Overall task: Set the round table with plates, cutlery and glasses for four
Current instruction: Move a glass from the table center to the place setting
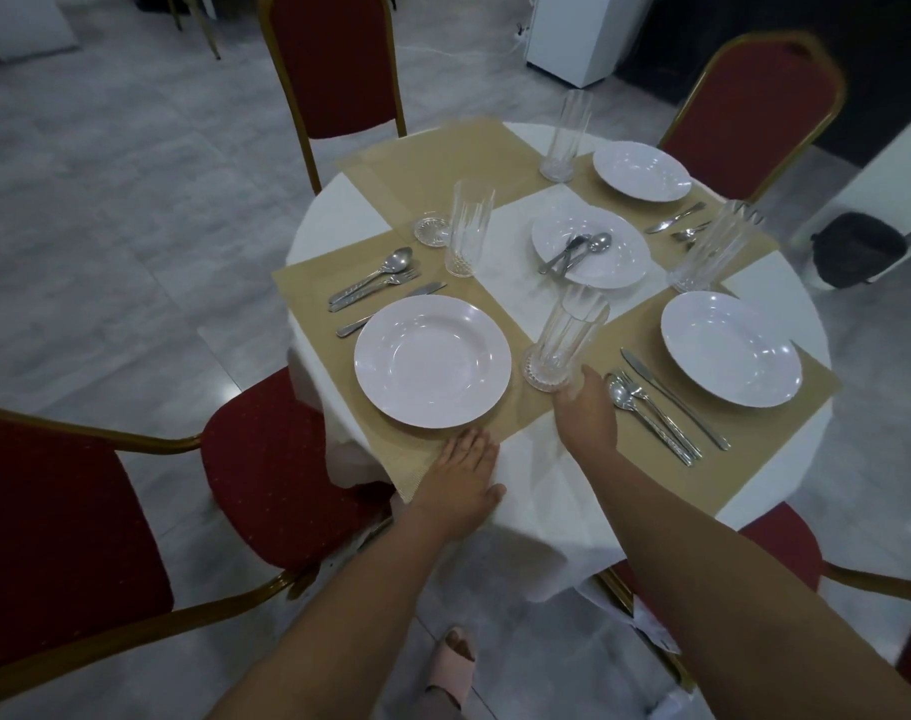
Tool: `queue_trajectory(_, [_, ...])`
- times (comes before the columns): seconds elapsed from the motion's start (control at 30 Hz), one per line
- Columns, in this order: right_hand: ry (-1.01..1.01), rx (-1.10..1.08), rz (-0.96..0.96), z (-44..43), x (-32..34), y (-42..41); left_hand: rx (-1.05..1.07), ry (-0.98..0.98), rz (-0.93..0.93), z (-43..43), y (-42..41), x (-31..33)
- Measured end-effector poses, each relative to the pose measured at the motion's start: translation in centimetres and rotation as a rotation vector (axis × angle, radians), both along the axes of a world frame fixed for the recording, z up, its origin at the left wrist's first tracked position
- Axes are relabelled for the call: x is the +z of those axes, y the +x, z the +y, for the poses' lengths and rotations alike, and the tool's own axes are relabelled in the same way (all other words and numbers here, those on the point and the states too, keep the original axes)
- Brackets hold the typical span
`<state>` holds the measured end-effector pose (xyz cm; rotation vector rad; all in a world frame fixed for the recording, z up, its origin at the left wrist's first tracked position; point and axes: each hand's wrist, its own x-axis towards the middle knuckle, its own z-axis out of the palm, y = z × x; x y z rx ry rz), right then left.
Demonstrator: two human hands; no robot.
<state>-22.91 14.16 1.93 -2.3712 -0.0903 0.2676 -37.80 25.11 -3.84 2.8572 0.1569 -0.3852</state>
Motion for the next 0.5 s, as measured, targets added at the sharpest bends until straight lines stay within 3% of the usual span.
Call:
queue_trajectory(0.17, [-0.136,0.062,-0.015,-1.8,-0.5,-4.5,0.02,0.007,0.031,0.6,-3.0,1.4])
queue_trajectory(0.37, [-0.474,0.339,0.068,-2.9,-0.5,-11.6,0.116,-0.011,0.021,1.9,-7.0,3.1])
queue_trajectory(0.5, [-0.591,0.465,0.109,-2.7,-0.3,-15.6,0.154,0.044,0.029,3.1,-10.2,3.7])
